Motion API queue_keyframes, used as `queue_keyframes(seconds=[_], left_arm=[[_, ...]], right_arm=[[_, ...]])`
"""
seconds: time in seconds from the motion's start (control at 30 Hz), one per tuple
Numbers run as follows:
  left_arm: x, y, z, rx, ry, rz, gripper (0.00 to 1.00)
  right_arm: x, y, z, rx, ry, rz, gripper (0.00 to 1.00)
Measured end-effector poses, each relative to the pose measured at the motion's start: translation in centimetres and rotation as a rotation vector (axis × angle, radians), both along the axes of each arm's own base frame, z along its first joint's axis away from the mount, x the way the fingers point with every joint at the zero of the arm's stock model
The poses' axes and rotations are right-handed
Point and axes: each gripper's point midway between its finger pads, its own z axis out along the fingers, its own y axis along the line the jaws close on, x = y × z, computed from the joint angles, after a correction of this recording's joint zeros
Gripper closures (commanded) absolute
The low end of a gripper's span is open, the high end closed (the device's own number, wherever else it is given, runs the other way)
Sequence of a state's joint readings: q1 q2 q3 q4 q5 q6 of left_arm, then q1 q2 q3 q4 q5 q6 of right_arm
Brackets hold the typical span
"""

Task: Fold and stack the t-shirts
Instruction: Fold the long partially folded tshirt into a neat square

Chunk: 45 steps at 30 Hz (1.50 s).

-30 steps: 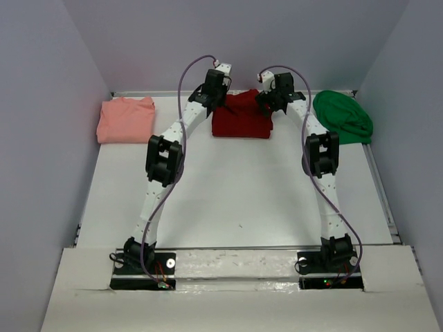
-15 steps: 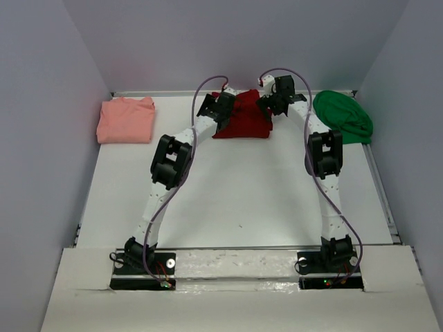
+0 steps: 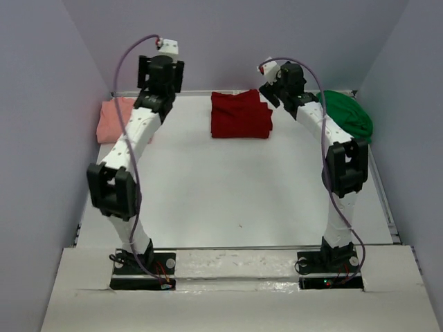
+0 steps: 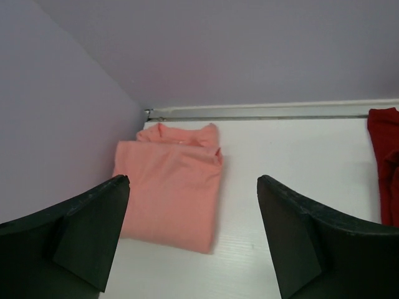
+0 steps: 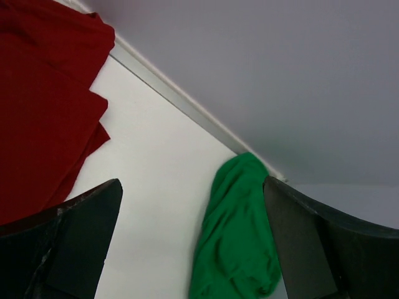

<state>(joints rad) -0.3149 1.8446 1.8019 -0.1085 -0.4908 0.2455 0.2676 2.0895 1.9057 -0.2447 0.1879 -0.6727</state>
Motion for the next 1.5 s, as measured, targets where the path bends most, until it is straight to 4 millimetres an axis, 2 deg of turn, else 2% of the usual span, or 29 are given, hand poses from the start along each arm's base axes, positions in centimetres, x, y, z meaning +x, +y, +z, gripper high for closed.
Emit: queue_keyframes(seconds=[0.07,0.1,0.13,0.2,0.27,0.3,0.37,0.4,0.47,0.53,0.57,0.67,0.77,0.9,1.0,1.1,1.33,1.5], left_arm=[[-3.2,3.9,1.7,-0.029,-0.027,0.009,0.05],[-4.9,6.1,2.2,-0.041,-0.038,0.017,0.05],[-6.0,7.4,2.3,-0.048,-0.046,0.024,0.05],[-8.6,9.7,1.1,-0.058,-0.023,0.029,0.05],[-10.2,10.3,-0.6,-0.065,0.013,0.011,0.05],[-11.1,10.2,-2.3,-0.070,0.051,-0.009,0.05],[-12.3,10.1,-5.1,-0.075,0.105,-0.032,0.04],[-13.5,10.2,-7.1,-0.080,0.143,-0.045,0.04],[-15.6,10.6,-9.5,-0.088,0.192,-0.054,0.04],[-17.2,11.5,-10.4,-0.093,0.208,-0.042,0.04],[-17.8,12.0,-10.1,-0.096,0.196,-0.032,0.04],[-18.6,13.1,-8.2,-0.101,0.127,-0.012,0.04],[-18.8,13.1,-6.7,-0.105,0.076,-0.024,0.04],[-18.7,12.9,-6.8,-0.113,0.075,-0.042,0.04],[-18.5,12.6,-7.1,-0.122,0.083,-0.057,0.04],[-18.5,12.2,-7.1,-0.131,0.082,-0.077,0.04],[-18.4,12.0,-7.1,-0.152,0.081,-0.103,0.04],[-18.4,11.9,-7.1,-0.166,0.080,-0.119,0.04]], right_arm=[[-0.7,1.5,0.2,-0.106,-0.065,0.035,0.00],[-1.0,2.4,-0.5,-0.151,-0.077,0.054,0.00],[-1.3,3.4,-1.3,-0.198,-0.087,0.079,0.00],[-2.1,5.5,-4.6,-0.331,-0.095,0.139,0.00],[-2.5,7.7,-7.3,-0.426,-0.089,0.192,0.00],[-2.4,8.9,-9.0,-0.482,-0.090,0.219,0.00],[-2.0,9.7,-11.0,-0.559,-0.089,0.241,0.00],[-1.6,9.8,-11.6,-0.581,-0.091,0.242,0.00],[-0.6,9.7,-12.3,-0.628,-0.100,0.233,0.00],[0.6,10.0,-11.9,-0.655,-0.128,0.220,0.00],[1.3,10.1,-11.3,-0.667,-0.151,0.207,0.00],[3.5,10.9,-8.8,-0.683,-0.235,0.173,0.00],[4.7,11.7,-6.8,-0.683,-0.291,0.151,0.00],[6.0,13.2,-4.3,-0.664,-0.360,0.134,0.00],[6.2,14.0,-3.9,-0.655,-0.380,0.135,0.00],[6.1,14.7,-5.3,-0.660,-0.366,0.151,0.00],[5.5,16.3,-13.4,-0.716,-0.263,0.224,0.00],[5.2,16.9,-13.4,-0.712,-0.272,0.223,0.00]])
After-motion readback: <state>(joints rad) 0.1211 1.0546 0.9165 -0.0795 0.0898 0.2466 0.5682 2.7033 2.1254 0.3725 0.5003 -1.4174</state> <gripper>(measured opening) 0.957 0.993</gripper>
